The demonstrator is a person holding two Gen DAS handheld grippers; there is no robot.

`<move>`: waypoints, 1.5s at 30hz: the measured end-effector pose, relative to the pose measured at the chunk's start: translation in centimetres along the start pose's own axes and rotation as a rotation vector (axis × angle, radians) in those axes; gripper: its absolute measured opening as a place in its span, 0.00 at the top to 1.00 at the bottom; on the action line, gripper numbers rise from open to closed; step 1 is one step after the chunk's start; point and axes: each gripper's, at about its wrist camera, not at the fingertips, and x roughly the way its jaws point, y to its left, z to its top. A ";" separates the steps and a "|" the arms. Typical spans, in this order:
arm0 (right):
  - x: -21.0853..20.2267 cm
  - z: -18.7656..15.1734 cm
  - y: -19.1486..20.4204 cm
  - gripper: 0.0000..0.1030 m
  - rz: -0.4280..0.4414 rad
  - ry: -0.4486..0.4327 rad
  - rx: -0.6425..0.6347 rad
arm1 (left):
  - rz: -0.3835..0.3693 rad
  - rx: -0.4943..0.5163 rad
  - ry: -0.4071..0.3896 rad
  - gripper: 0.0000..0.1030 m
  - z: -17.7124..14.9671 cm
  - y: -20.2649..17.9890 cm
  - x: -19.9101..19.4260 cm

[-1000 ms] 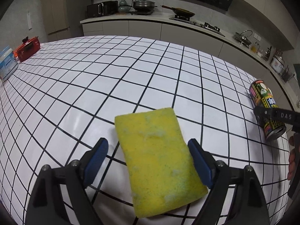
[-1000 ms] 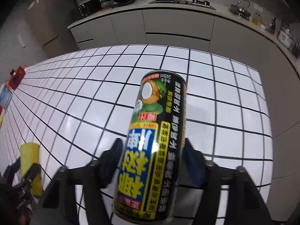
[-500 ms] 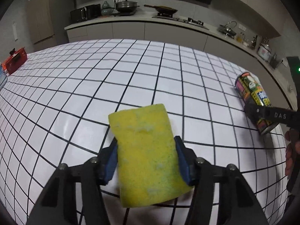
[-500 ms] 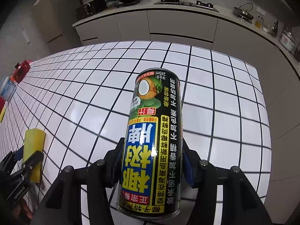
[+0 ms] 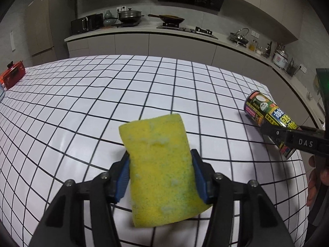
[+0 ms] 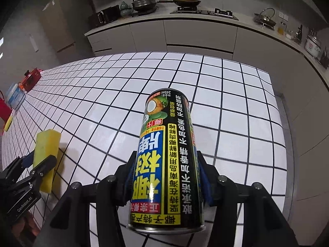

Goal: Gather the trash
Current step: 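Lift the sponge and coconut-juice can and carry both over the bin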

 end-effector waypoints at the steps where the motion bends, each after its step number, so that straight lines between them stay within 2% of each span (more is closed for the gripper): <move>1: -0.1 -0.2 0.1 0.47 0.000 -0.003 0.001 | 0.000 0.001 -0.003 0.46 0.0 -0.2 -0.1; 11: -4.4 -3.6 -2.2 0.47 0.020 -0.036 0.013 | -0.032 0.035 -0.032 0.46 -1.2 -4.4 -2.5; 21: -9.8 -8.4 -5.9 0.47 0.022 -0.075 0.018 | -0.063 0.074 -0.042 0.46 -3.8 -9.7 -5.1; 32: -16.4 -13.8 -12.9 0.47 -0.033 -0.121 0.076 | -0.146 0.150 -0.054 0.46 -6.3 -17.6 -7.9; 45: -22.4 -21.4 -23.8 0.47 -0.120 -0.138 0.213 | -0.279 0.272 -0.038 0.46 -9.9 -30.0 -9.5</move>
